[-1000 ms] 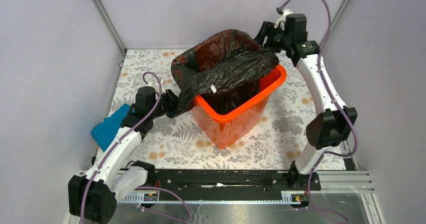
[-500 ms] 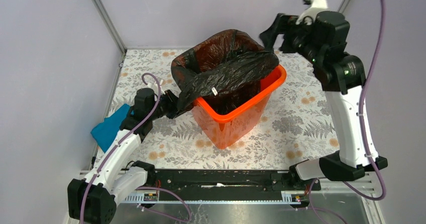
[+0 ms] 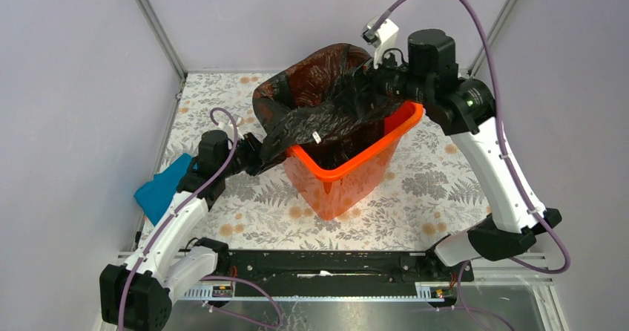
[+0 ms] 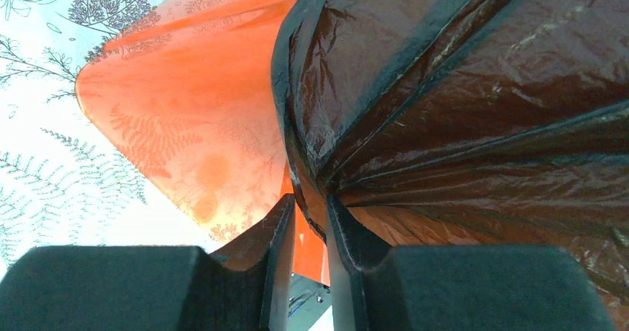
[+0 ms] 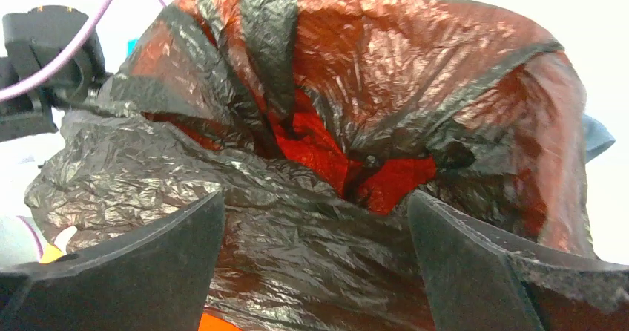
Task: Put the trash bags into the trash bin
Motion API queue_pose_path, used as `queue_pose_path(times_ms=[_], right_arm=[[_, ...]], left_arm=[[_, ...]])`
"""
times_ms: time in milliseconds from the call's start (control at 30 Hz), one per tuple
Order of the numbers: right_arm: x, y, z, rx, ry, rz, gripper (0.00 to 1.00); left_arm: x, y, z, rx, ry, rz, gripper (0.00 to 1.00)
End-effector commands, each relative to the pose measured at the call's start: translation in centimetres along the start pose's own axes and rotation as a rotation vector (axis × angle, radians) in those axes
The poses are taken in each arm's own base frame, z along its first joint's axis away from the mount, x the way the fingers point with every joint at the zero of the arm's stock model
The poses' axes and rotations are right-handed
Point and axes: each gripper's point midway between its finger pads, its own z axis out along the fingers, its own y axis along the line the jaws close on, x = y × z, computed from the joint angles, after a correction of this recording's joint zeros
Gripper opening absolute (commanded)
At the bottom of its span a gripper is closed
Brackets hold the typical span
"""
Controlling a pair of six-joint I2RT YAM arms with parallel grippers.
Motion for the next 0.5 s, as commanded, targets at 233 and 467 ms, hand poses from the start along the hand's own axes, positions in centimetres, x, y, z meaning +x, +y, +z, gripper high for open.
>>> queue_pose_path(times_ms=[233,467], right_arm=[[0.9,4.4,-0.3,-0.25,0.005,-0.102,0.53],[0.7,6.3,-4.2,-0.293,-0.037,-0.093,0.0]], left_arm=[[-0.5,-1.5,-0.1,0.061,-0.01,0.063,0.25],[-0.6,-1.9,-0.2,0.067,-0.007,0.07,0.25]])
